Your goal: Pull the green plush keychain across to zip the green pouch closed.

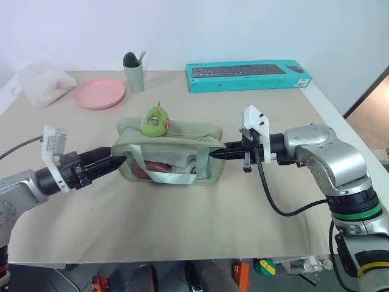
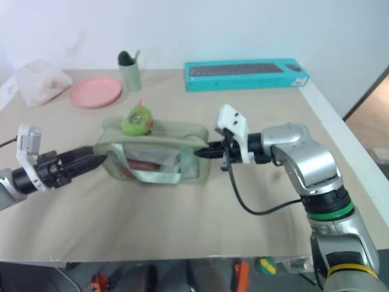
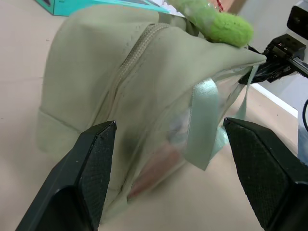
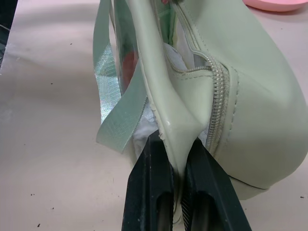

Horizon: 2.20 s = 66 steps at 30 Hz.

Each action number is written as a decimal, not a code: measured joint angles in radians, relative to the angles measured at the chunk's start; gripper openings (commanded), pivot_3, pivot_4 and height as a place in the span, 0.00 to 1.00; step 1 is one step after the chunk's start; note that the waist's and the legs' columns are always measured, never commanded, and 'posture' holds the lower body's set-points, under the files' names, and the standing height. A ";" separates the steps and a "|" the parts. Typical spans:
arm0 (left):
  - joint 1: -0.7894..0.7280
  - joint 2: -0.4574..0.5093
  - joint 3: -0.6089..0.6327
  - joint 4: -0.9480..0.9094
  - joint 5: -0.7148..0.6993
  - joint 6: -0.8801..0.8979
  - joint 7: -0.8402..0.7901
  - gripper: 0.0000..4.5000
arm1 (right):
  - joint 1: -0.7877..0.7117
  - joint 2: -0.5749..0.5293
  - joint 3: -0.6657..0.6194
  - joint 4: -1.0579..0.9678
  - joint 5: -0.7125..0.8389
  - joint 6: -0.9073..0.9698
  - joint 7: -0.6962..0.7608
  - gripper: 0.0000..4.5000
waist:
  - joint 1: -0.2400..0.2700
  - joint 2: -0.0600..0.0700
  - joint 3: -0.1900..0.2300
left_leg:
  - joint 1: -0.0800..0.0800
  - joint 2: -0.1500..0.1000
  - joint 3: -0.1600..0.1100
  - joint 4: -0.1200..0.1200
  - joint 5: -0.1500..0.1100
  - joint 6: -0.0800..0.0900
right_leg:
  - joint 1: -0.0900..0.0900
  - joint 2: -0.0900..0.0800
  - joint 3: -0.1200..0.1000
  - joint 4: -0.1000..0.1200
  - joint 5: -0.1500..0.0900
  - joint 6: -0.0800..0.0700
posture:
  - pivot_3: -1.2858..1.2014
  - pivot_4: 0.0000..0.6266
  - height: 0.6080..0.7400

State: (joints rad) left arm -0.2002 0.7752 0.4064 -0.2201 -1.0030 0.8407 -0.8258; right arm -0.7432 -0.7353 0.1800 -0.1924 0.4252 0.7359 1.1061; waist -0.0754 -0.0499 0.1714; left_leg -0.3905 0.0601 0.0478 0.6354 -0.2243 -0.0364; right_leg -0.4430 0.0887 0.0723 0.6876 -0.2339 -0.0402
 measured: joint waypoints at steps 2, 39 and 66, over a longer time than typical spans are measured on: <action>-0.024 -0.019 -0.012 0.019 0.018 -0.016 0.009 0.49 | 0.000 -0.001 0.000 -0.002 0.001 0.003 -0.001 0.00 | 0.000 0.000 0.000 | 0.000 0.000 0.000 0.000 0.000 0.000 | 0.000 0.000 0.000 0.000 0.000 0.000 | 0.52 0.24 1.00; -0.007 -0.053 -0.065 0.011 0.094 -0.098 -0.037 0.00 | -0.028 0.005 -0.294 0.024 0.217 0.018 -0.031 0.98 | 0.002 0.000 0.000 | 0.000 -0.007 0.001 0.001 0.000 0.000 | 0.002 -0.006 0.001 0.000 0.000 0.001 | 0.52 0.24 1.00; 0.005 -0.058 -0.070 -0.006 0.093 -0.102 -0.024 0.00 | -0.261 0.236 0.119 0.219 -0.284 -0.568 -0.042 0.98 | 0.004 0.000 0.000 | -0.002 -0.007 0.000 0.000 0.000 0.001 | 0.001 -0.009 0.000 -0.002 0.000 0.003 | 0.52 0.24 1.00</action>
State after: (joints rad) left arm -0.1951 0.7172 0.3362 -0.2260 -0.9104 0.7388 -0.8495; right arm -1.0038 -0.4996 0.2994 0.0261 0.1415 0.1680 1.0638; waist -0.0712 -0.0498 0.1711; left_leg -0.3921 0.0528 0.0479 0.6357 -0.2239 -0.0352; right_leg -0.4416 0.0801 0.0727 0.6860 -0.2338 -0.0375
